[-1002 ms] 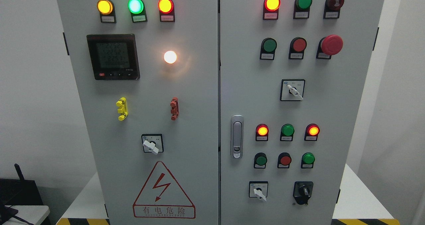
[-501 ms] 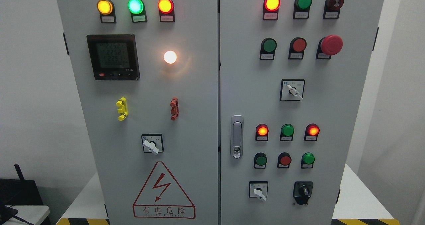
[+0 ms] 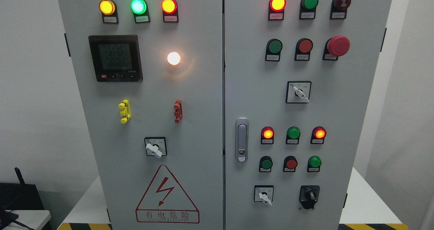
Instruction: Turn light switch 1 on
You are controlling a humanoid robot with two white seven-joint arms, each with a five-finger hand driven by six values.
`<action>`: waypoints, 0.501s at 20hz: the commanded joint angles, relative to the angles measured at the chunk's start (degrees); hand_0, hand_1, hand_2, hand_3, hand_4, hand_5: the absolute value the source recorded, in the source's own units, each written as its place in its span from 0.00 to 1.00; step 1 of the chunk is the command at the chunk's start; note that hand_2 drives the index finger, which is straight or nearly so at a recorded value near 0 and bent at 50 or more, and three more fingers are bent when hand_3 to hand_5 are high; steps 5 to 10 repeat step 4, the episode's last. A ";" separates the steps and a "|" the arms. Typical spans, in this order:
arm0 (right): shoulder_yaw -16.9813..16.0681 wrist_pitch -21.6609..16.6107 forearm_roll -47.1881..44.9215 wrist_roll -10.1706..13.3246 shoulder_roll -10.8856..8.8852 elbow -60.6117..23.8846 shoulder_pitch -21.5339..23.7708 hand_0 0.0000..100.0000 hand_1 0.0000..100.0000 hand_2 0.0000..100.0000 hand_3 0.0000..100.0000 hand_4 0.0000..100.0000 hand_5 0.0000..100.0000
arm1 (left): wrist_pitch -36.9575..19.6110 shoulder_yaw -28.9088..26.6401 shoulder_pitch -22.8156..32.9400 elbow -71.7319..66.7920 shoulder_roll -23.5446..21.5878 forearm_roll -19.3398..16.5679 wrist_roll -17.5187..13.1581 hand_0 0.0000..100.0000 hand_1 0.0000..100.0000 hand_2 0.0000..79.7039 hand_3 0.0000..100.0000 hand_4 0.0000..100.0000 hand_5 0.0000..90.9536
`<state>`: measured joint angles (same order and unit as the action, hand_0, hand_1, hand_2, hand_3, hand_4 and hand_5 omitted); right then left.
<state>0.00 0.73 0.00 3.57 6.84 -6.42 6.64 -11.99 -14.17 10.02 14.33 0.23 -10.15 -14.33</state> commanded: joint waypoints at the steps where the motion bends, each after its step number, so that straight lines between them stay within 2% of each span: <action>1: 0.97 -0.02 -1.40 0.04 0.01 0.00 0.04 0.12 0.39 0.00 0.00 0.00 0.00 | 0.21 4.85 -0.62 -6.95 1.00 -1.97 0.09 0.58 0.00 0.00 0.00 0.00 0.30; 10: 0.97 0.07 -1.40 0.04 0.01 0.00 -0.05 0.12 0.39 0.00 0.00 0.00 0.00 | 0.21 4.68 -0.62 -6.95 0.92 -1.89 0.09 0.58 0.00 0.00 0.00 0.00 0.30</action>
